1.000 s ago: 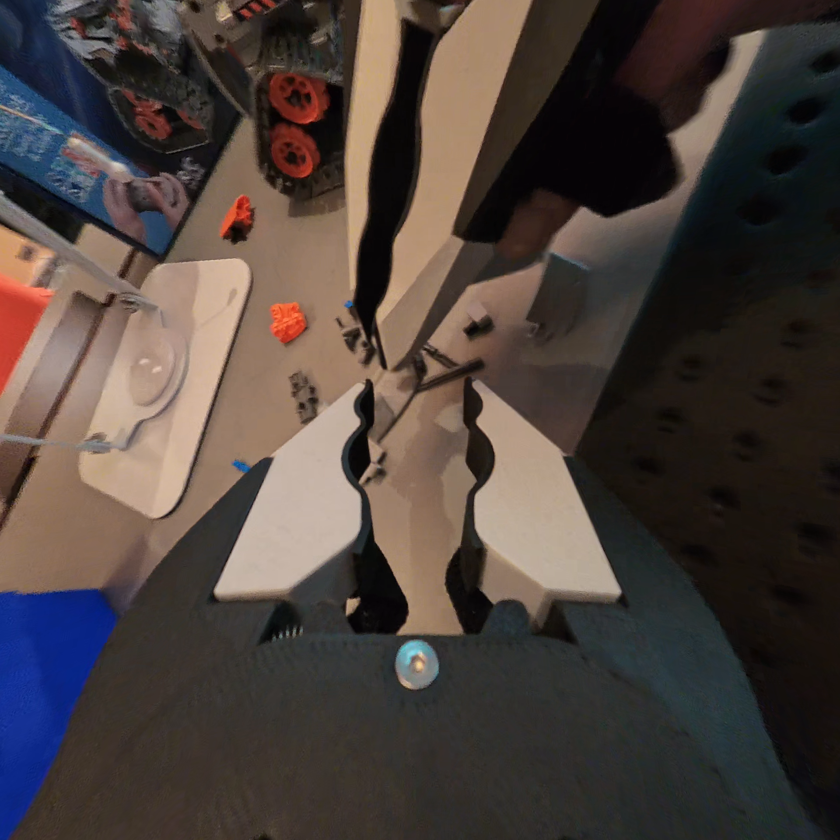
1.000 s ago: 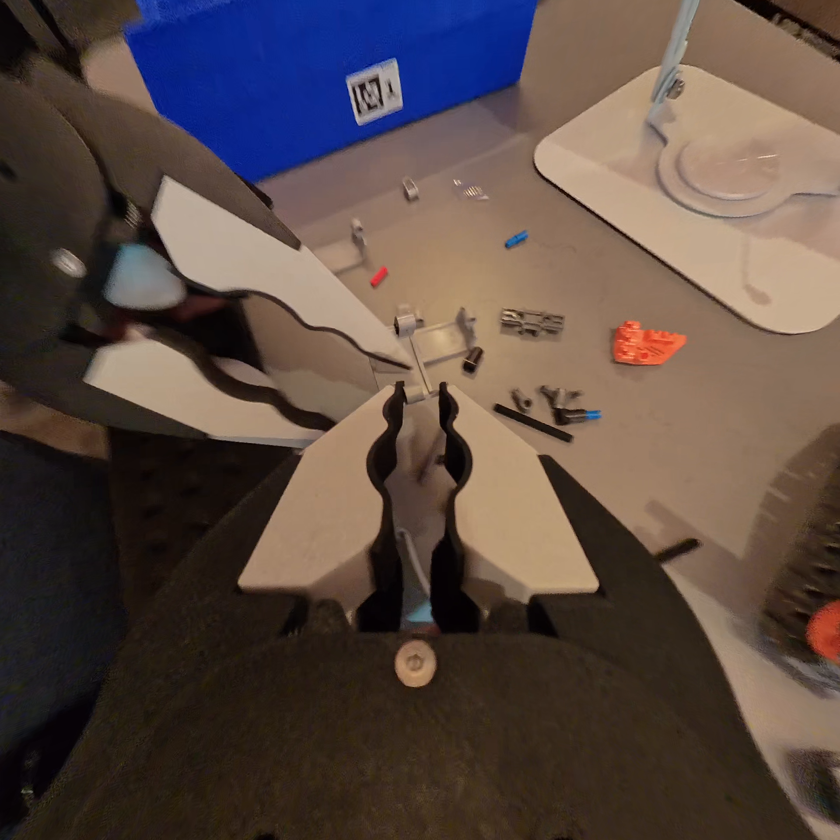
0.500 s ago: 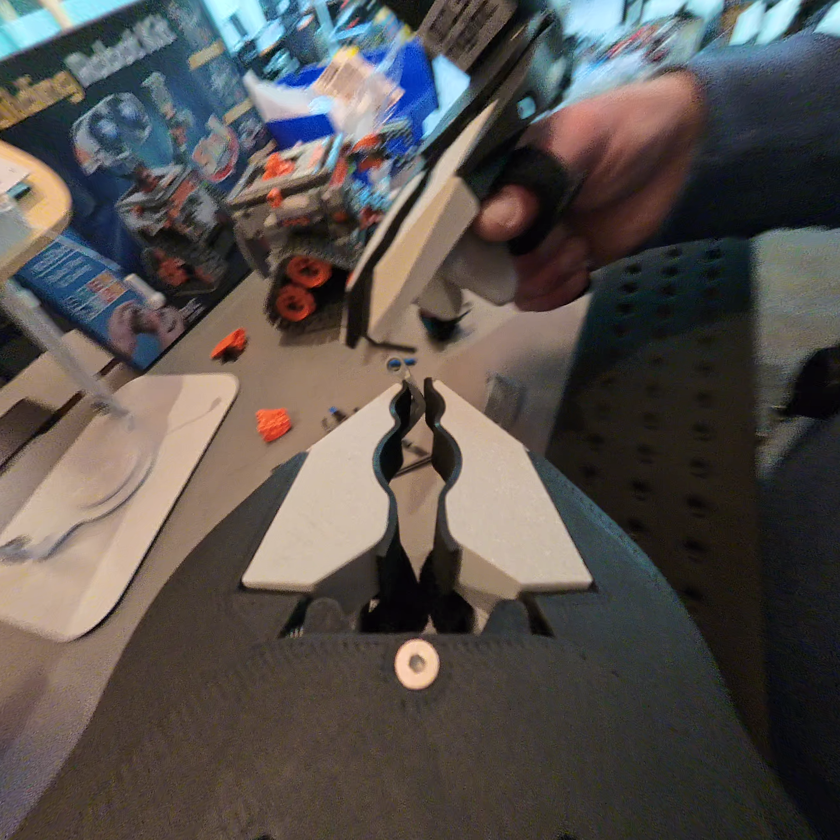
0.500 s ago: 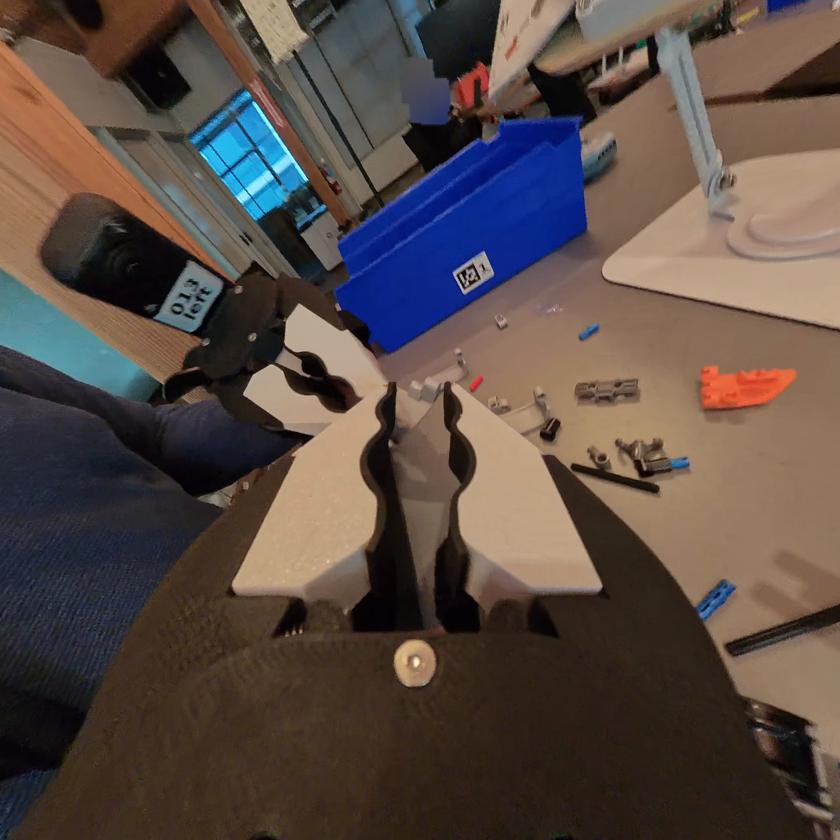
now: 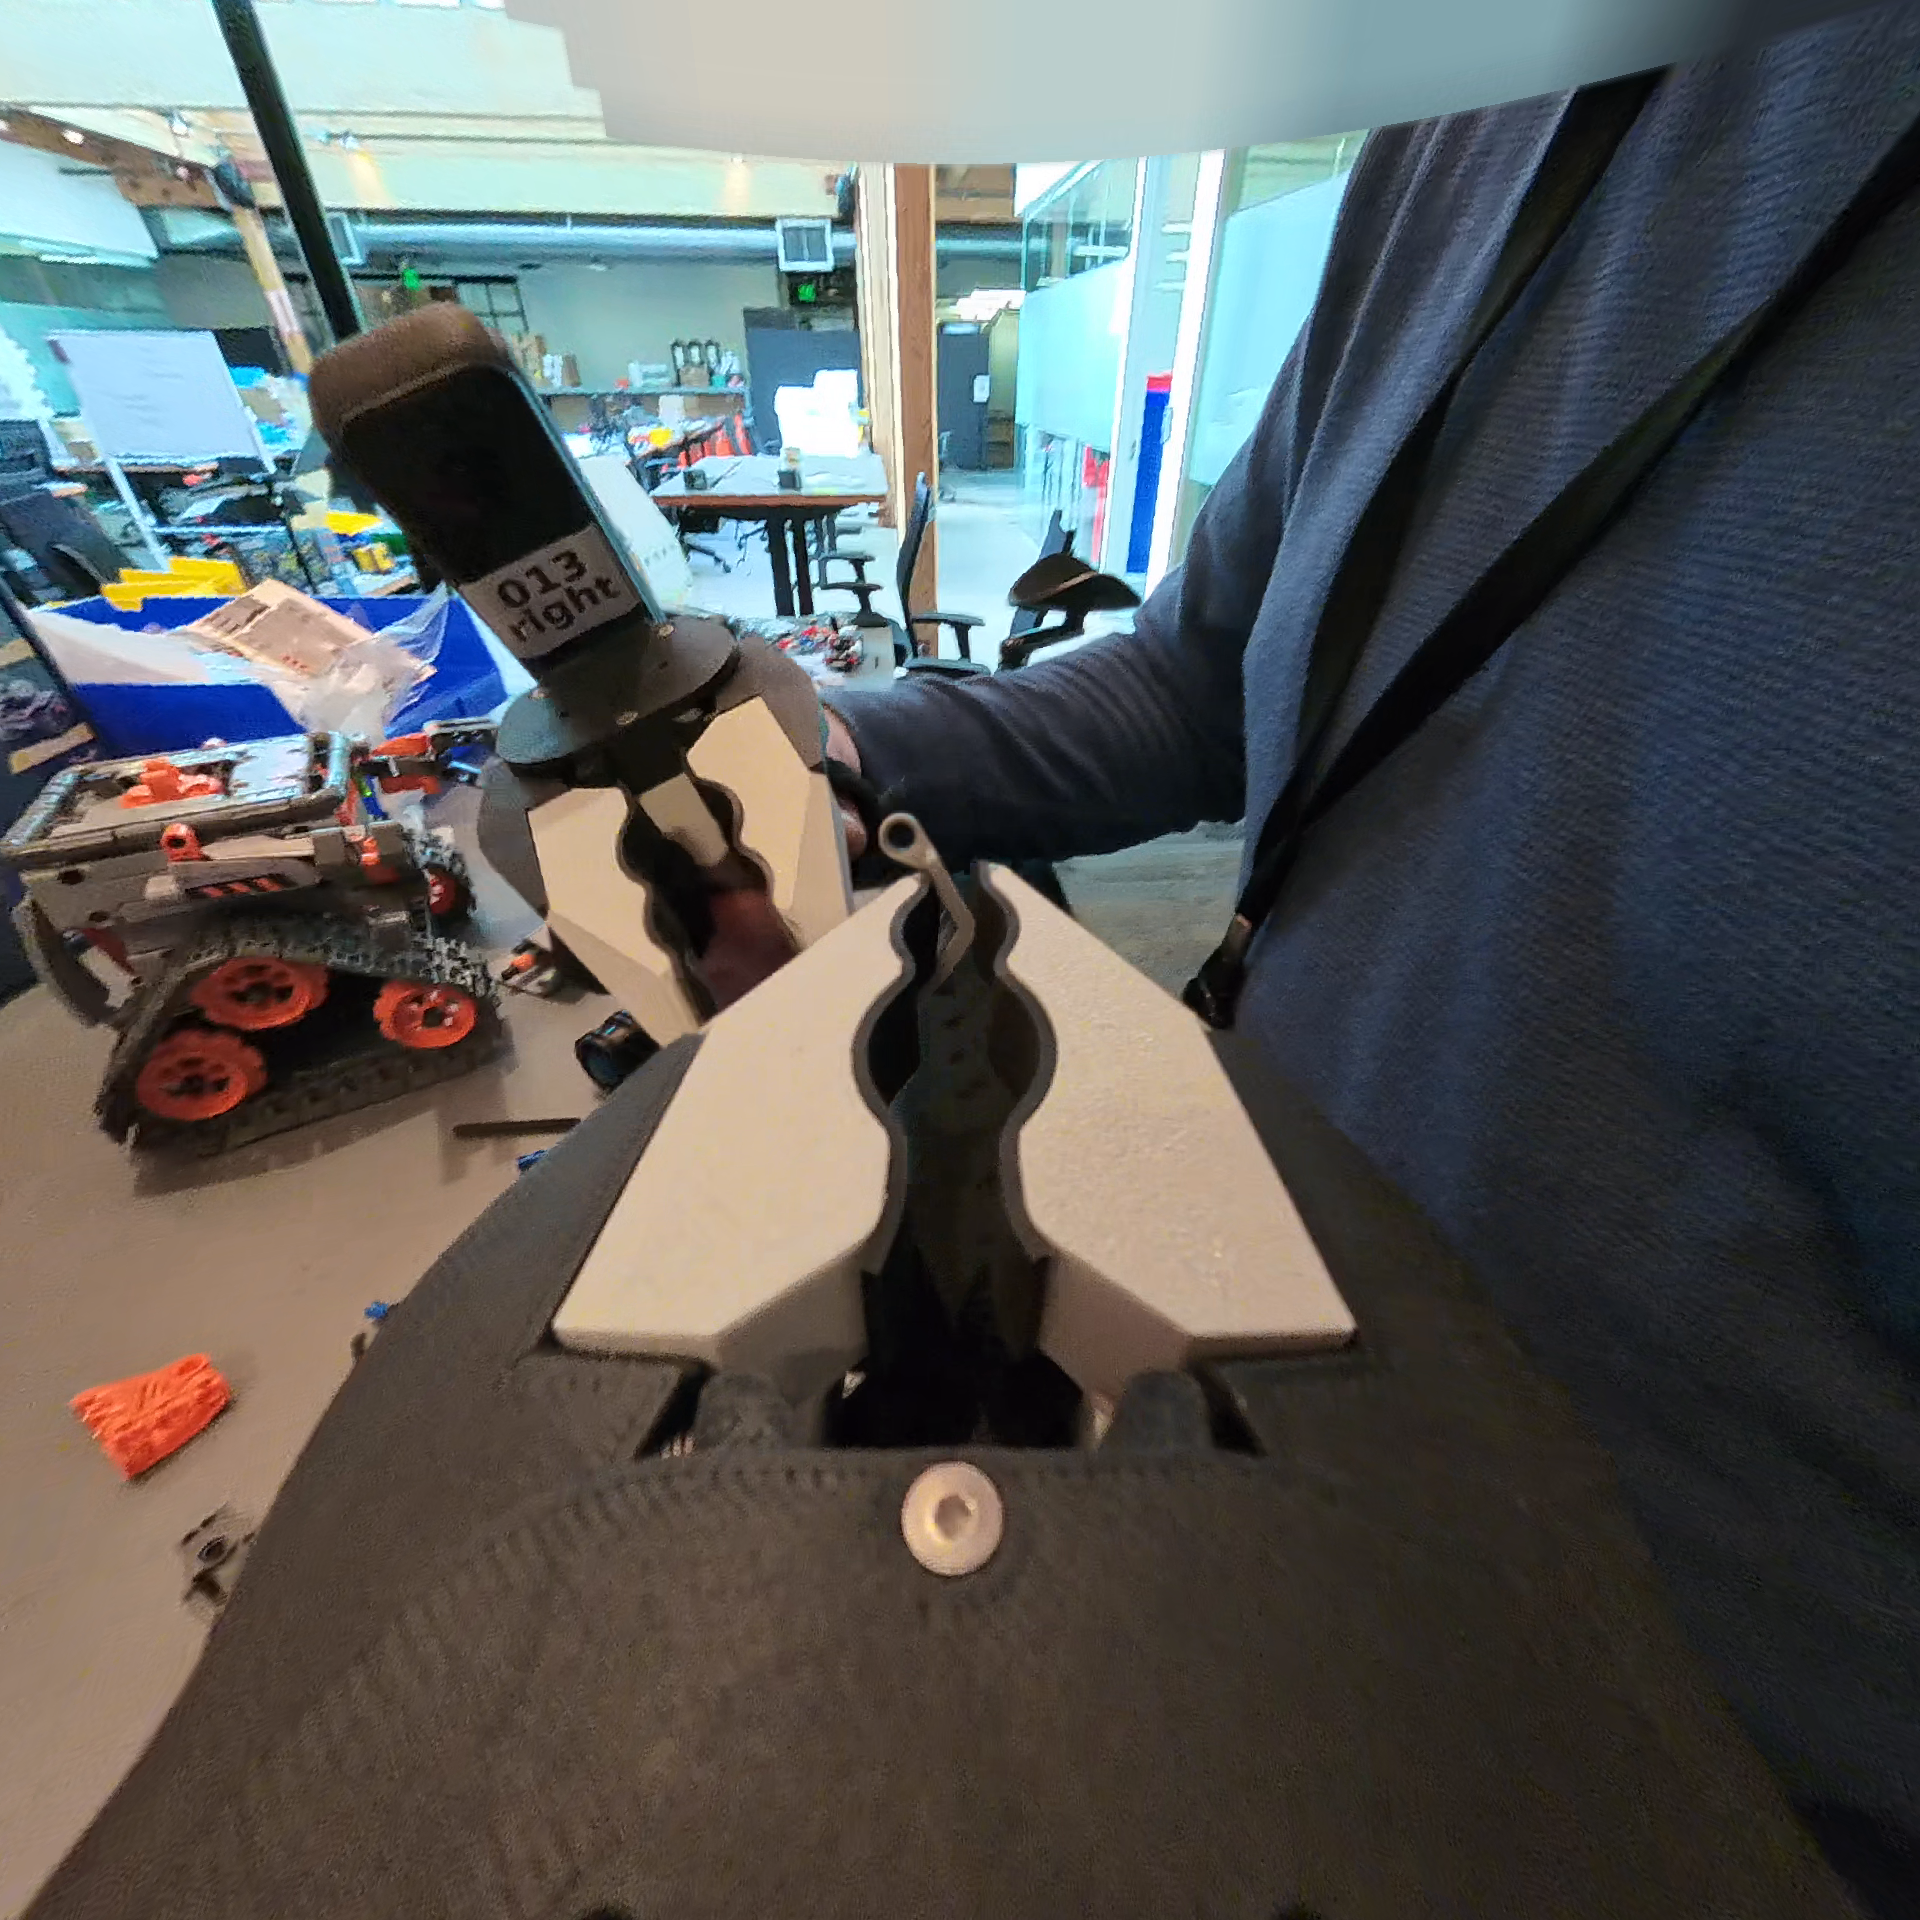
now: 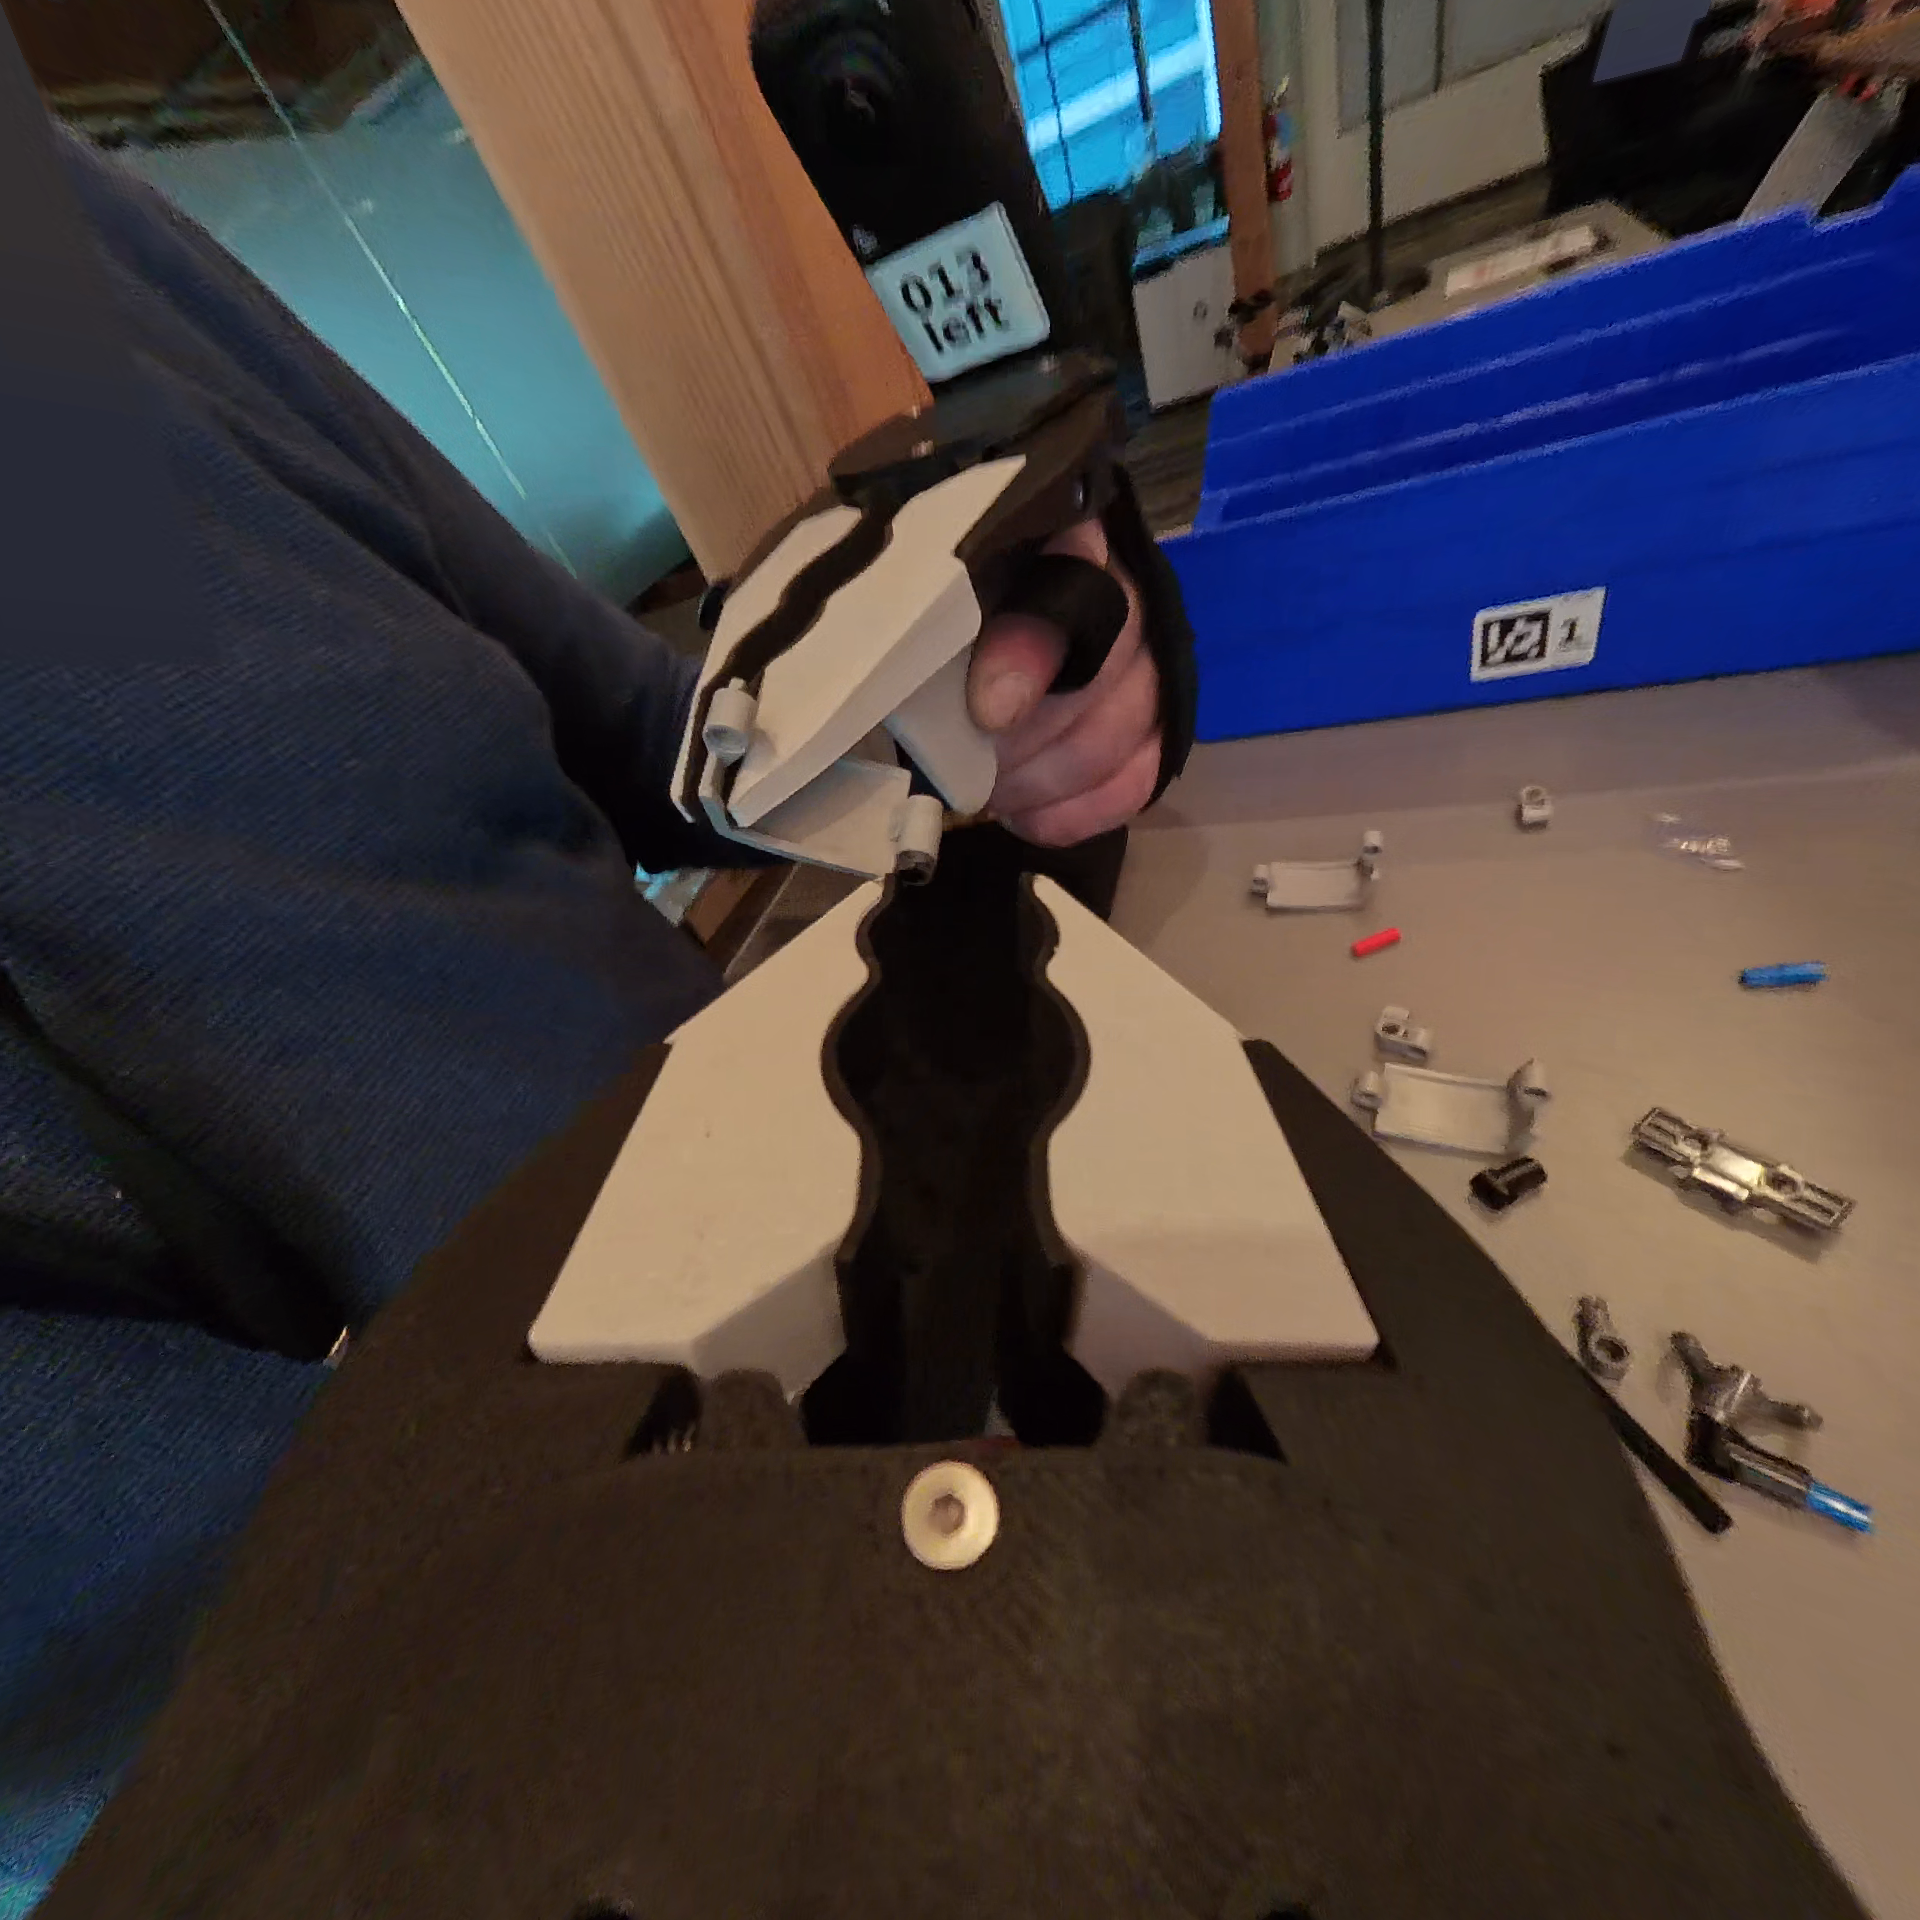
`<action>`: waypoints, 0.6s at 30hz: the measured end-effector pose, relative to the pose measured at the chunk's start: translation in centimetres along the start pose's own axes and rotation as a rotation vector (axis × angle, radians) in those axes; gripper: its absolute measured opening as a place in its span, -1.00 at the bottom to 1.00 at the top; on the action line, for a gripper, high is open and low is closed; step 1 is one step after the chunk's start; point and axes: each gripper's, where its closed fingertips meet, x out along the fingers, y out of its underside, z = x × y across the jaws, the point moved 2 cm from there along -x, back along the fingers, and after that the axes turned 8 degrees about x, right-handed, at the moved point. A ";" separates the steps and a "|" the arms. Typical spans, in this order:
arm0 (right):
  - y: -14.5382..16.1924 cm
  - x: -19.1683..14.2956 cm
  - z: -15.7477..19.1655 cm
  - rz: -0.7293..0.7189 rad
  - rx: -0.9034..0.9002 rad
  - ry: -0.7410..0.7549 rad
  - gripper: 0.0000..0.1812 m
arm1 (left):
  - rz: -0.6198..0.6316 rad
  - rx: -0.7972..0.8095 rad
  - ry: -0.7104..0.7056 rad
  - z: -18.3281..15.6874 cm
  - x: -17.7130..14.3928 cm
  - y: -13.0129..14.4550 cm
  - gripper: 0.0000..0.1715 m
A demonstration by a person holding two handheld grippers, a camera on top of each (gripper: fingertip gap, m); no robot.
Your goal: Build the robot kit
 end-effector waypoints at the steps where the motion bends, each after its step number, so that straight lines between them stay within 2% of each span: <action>1: -0.3 -0.1 0.1 -0.033 -0.003 -0.006 -0.85 | -0.013 -0.009 -0.004 0.2 -0.2 0.0 -0.96; 2: -0.4 -0.1 0.4 -0.051 0.002 -0.021 -0.98 | -0.019 -0.014 -0.006 0.4 -0.4 0.1 -0.96; 3: -0.3 -0.1 0.5 -0.059 0.012 -0.033 -1.00 | -0.022 -0.027 0.013 0.3 -0.5 0.3 -0.96; 7: 0.4 -0.1 0.2 -0.077 0.083 -0.037 -0.85 | 0.000 -0.042 0.028 0.5 -0.3 1.1 -0.96; 12: 0.1 -0.9 -0.4 -0.145 0.135 -0.002 -0.80 | 0.000 -0.021 0.044 0.2 -0.1 1.1 -0.96; 15: 0.2 -0.9 0.3 -0.165 0.155 -0.068 -0.72 | -0.031 -0.034 0.117 -0.7 -0.1 0.5 -0.96; 18: 0.1 -0.3 2.3 -0.164 0.065 -0.175 -0.66 | -0.094 -0.064 0.223 -1.7 0.3 -0.3 -0.96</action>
